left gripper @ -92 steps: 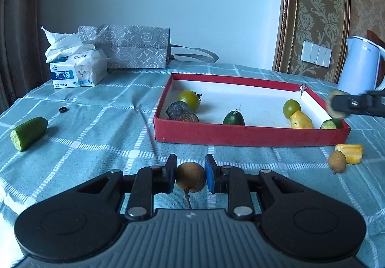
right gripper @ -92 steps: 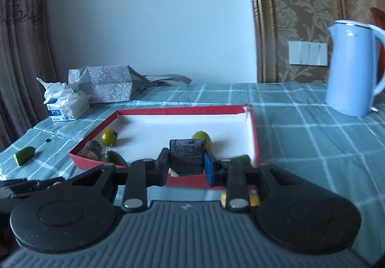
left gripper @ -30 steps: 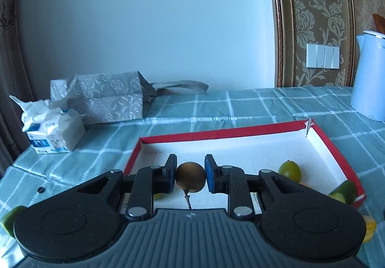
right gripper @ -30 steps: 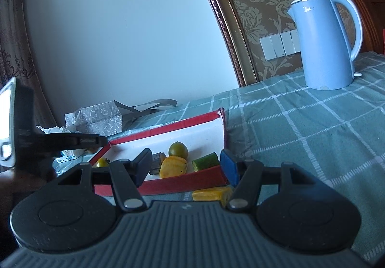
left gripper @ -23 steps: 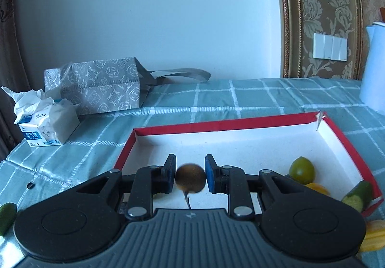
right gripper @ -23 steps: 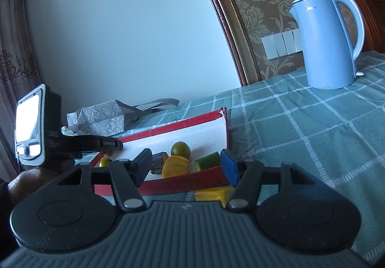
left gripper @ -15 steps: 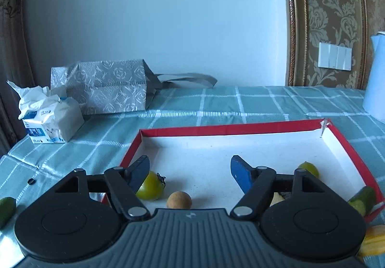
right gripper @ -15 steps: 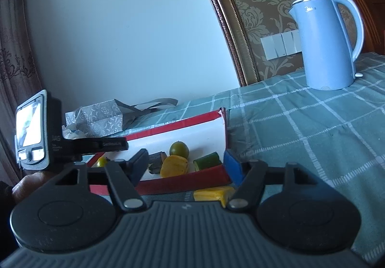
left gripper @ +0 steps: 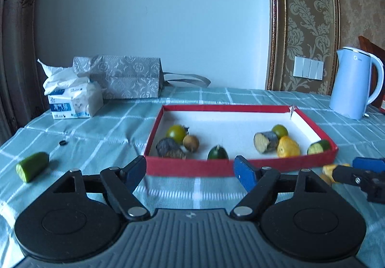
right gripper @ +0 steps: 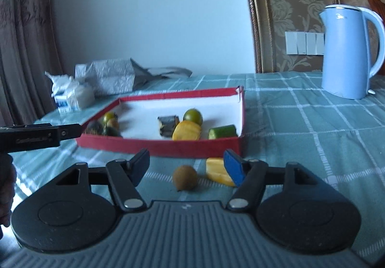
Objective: Organize fruits
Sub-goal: 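Reach the right gripper to the second brown round fruit and close on it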
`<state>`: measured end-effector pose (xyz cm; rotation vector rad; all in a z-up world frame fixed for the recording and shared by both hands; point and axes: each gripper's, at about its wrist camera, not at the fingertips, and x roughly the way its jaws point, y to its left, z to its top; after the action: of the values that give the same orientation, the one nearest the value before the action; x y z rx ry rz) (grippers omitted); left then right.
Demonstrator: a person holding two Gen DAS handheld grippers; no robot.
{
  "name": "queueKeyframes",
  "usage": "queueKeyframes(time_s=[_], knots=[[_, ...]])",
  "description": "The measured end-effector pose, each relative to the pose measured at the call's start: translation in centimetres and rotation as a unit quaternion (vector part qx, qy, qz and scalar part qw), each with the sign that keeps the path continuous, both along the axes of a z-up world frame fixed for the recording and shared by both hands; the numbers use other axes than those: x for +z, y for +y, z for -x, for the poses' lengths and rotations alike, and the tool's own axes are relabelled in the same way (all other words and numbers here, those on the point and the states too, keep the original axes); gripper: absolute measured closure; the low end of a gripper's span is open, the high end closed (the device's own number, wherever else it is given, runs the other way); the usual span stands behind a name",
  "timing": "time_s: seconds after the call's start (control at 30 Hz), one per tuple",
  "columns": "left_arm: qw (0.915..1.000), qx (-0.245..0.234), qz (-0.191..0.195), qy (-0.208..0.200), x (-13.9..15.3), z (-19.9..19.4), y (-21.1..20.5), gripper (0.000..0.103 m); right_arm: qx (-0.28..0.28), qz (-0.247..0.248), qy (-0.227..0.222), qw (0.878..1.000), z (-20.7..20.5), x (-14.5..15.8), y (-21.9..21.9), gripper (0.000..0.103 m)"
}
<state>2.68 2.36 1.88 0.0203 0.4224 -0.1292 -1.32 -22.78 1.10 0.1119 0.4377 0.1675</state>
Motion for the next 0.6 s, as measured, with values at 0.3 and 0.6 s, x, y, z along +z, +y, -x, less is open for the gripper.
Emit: queueKeyframes(time_s=[0.3,0.6], knots=[[0.9995,-0.001,0.029,0.013,-1.4,-0.1,1.2,0.023,0.021,-0.001,0.059,0.998,-2.2,-1.6,0.8,0.053],[0.9995,-0.011,0.023,0.018,-1.5,0.0,0.8,0.023,0.014,0.028,0.08,0.996,-3.8,-2.2,2.0,0.066]])
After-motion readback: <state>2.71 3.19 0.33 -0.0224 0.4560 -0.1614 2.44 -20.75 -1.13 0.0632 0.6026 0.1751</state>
